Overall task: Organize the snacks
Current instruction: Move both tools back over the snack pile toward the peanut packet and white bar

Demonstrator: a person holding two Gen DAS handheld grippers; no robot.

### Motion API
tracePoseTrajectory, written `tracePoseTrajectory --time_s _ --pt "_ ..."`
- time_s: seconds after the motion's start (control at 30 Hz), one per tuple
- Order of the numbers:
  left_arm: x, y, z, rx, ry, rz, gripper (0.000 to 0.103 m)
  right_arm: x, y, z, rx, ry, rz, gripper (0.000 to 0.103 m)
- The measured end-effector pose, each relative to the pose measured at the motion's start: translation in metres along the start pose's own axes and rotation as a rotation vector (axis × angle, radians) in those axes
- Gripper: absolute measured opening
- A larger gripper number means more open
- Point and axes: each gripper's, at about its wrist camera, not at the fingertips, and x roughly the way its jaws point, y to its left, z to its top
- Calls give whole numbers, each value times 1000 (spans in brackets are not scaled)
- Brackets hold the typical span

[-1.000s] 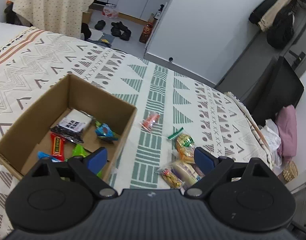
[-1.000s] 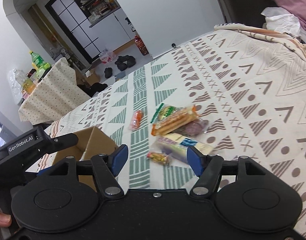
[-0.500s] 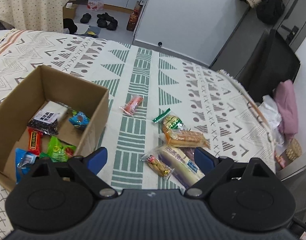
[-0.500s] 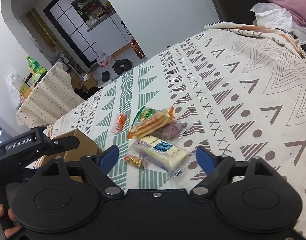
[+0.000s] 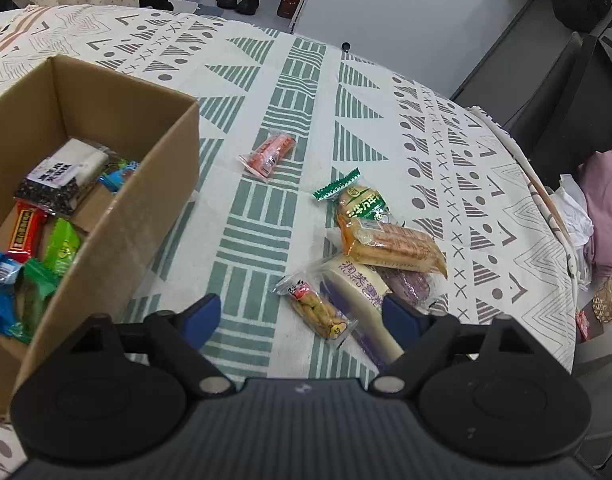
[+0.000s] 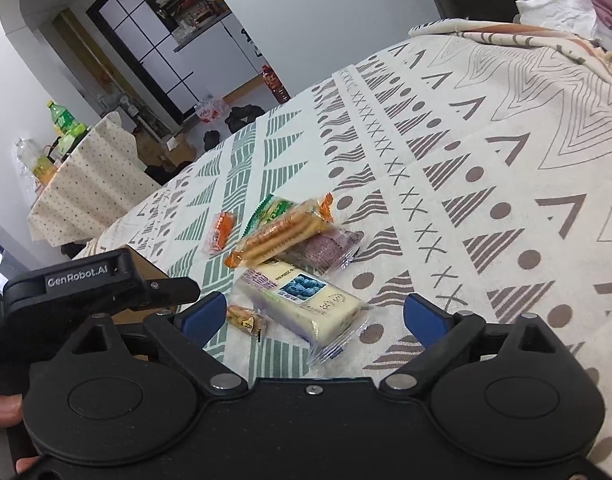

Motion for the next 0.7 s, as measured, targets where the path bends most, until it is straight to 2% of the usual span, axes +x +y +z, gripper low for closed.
tracePoseTrajectory --time_s 0.07,0.13,0.2,0.57,0.7 --pt "7 -1 -1 0 11 4 75 4 -1 -1 -1 6 4 92" --pt "15 0 0 -17 36 -3 62 8 -2 -2 -2 14 4 89" --pt "23 1 -1 -35 56 -2 57 10 -4 -2 5 18 3 88" --pt "51 -1 -1 -26 87 50 57 23 -8 -3 -11 28 -10 87" --pt "46 1 -3 -21 91 106 57 27 -7 -3 -31 29 -23 87"
